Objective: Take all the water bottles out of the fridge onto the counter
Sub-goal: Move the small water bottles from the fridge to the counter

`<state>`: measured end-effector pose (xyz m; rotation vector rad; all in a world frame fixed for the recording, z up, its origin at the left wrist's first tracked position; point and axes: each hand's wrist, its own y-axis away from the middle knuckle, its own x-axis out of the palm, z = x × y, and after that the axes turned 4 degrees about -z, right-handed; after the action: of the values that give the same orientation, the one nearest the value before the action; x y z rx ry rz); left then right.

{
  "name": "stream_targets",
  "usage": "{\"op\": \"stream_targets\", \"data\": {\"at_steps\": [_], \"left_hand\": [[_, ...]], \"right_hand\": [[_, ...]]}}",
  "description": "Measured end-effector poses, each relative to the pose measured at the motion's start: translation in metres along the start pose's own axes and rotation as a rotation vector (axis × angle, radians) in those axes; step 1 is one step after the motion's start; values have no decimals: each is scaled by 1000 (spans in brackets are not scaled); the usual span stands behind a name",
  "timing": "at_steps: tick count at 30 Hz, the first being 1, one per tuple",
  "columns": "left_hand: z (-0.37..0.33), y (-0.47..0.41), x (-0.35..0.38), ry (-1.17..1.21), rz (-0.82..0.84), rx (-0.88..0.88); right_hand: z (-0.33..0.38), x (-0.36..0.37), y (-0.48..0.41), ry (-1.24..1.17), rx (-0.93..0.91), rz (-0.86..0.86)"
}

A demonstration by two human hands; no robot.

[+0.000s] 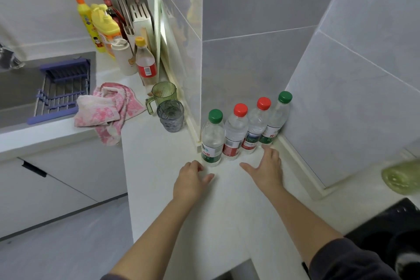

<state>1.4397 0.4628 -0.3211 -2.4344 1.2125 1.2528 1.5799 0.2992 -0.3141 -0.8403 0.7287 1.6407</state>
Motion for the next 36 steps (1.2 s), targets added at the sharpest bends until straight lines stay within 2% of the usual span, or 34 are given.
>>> {"op": "stream_targets", "data": {"at_steps": [5, 8, 11, 17, 21, 26, 36], "left_hand": [[18, 40, -25, -12, -48, 112], [28, 67, -39, -22, -89, 211], [38, 91, -57, -68, -147, 287], [61, 137, -95, -182, -207, 278], [70, 170, -110, -219, -275, 240], [75, 226, -114, -278, -371, 161], [110, 365, -116, -287, -496, -134]], "right_hand": [[18, -14, 51, -132, -76, 15], [24, -24, 82, -131, -163, 47], [29, -36, 108, -30, -253, 98], [32, -55, 136, 292, -440, 185], [35, -59, 150, 378, -582, 174], [30, -58, 172, 329, -763, 167], [32, -40, 248, 256, -1040, 433]]}}
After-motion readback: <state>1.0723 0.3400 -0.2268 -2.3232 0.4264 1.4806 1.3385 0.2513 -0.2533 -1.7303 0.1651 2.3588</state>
